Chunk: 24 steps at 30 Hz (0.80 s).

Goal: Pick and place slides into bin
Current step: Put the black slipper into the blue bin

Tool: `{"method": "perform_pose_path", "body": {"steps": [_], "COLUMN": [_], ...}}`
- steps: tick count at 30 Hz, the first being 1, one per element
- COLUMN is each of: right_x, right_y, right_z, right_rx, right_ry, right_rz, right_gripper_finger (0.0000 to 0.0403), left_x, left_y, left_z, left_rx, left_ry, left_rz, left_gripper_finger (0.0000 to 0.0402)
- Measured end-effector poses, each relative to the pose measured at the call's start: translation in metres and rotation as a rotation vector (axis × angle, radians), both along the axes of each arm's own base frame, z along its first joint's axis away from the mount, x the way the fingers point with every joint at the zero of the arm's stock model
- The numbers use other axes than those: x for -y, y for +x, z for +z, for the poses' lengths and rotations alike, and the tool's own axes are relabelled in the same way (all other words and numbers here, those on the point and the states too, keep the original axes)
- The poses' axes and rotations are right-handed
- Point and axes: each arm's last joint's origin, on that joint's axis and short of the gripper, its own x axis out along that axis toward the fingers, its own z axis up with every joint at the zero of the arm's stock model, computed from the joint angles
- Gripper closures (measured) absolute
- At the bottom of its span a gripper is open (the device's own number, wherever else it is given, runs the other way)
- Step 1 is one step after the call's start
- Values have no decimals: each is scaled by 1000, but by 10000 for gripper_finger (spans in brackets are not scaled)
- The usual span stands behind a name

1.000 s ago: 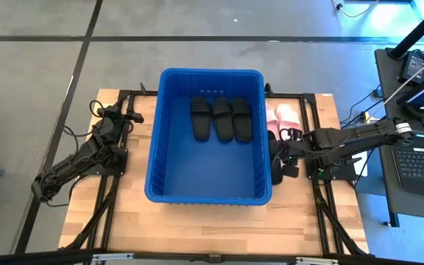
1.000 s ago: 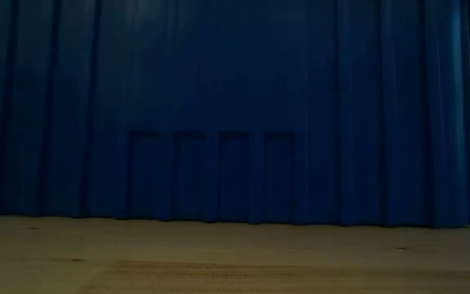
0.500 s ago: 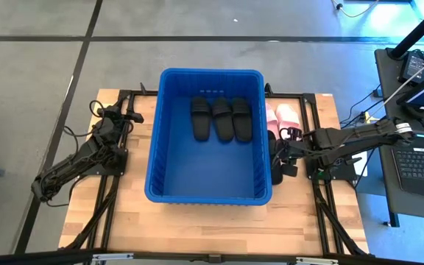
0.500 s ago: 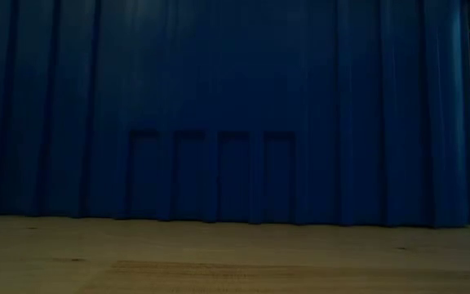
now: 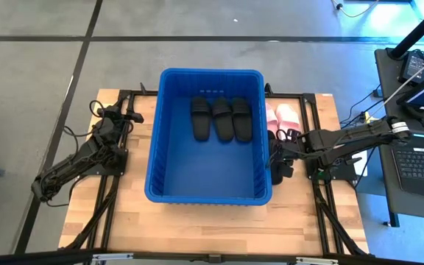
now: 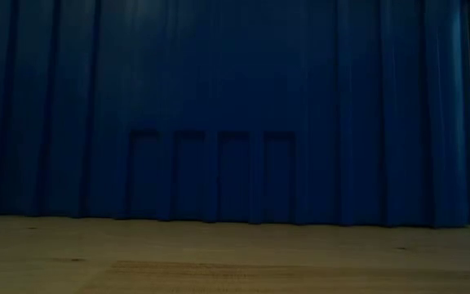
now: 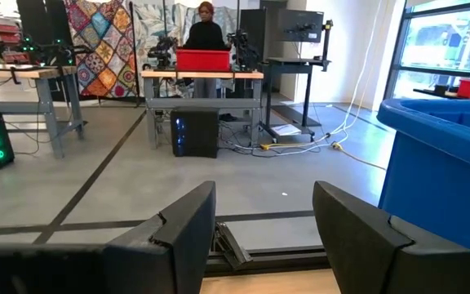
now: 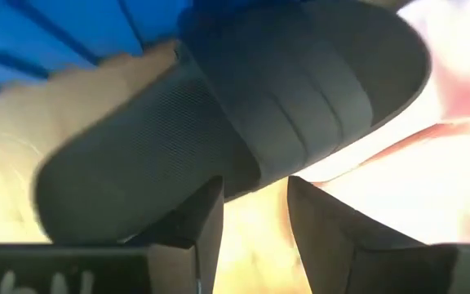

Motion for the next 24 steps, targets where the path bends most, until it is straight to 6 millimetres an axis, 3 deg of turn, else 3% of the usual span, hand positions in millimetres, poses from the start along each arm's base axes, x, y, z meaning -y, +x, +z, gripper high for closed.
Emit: {"method": "perform_pose_path", "body": {"steps": [14, 24], "right_x": [-5, -15], "right_y": [5, 2], "right_z": [1, -21], "right_rx": [101, 168], "right_ry": [-33, -136], "right_rz": [-82, -65], "right_gripper_finger": [264, 264], "left_x": [0, 0], "left_y": [0, 0], "left_z": [0, 0], "left_rx": [0, 0], "left_ry": [0, 0], "left_rz": [0, 1], "left_gripper_finger": [200, 200]}}
